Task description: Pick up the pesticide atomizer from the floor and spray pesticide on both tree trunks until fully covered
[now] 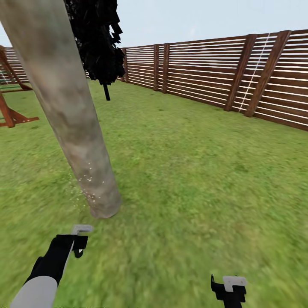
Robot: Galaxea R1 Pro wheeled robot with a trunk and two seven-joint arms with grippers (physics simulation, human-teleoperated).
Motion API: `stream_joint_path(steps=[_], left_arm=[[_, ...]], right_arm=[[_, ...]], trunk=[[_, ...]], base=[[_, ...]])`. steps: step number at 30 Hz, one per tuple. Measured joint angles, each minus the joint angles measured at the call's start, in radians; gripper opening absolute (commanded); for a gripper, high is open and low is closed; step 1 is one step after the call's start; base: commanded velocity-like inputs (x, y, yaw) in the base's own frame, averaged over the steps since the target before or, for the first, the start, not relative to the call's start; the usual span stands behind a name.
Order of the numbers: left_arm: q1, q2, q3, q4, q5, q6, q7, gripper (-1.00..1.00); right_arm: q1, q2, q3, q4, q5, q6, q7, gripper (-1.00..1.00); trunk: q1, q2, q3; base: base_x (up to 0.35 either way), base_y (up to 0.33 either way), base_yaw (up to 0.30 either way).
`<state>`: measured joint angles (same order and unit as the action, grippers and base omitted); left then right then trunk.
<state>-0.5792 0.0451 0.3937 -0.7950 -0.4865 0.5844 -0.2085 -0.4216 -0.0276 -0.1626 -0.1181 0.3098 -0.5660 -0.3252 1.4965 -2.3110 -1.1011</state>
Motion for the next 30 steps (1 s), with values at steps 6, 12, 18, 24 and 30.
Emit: stream_joint_path(steps=[6, 12, 18, 24, 30], left_arm=[[0.001, -0.003, -0.004, -0.004, 0.002, 0.0, 0.082, -1.0], [0.001, -0.011, 0.004, -0.004, 0.027, 0.0, 0.103, -1.0], [0.001, -0.005, 0.008, -0.001, 0.066, 0.0, 0.103, -1.0], [0.002, -0.011, 0.066, 0.007, 0.071, -0.138, 0.114, -1.0], [0.004, -0.045, 0.064, 0.012, 0.064, -0.163, 0.117, -1.0]], right_arm=[[0.001, -0.002, 0.0, 0.002, 0.001, 0.0, 0.0, 1.0], [0.006, -0.001, 0.0, 0.0, 0.002, 0.0, 0.0, 1.0], [0.006, 0.005, 0.002, 0.0, 0.003, 0.0, 0.001, 1.0], [0.006, 0.006, 0.002, 0.001, 0.003, 0.0, 0.002, 1.0], [0.006, 0.006, 0.002, 0.001, 0.003, 0.0, 0.002, 1.0]], trunk=[[0.0, 0.0, 0.0], [0.0, 0.0, 0.0], [0.0, 0.0, 0.0], [0.0, 0.0, 0.0], [0.0, 0.0, 0.0]], base=[[0.0, -0.238, 0.003], [0.048, -0.267, 0.0], [0.157, -0.251, 0.062], [0.004, -0.179, 0.27], [-0.001, -0.195, 0.142]])
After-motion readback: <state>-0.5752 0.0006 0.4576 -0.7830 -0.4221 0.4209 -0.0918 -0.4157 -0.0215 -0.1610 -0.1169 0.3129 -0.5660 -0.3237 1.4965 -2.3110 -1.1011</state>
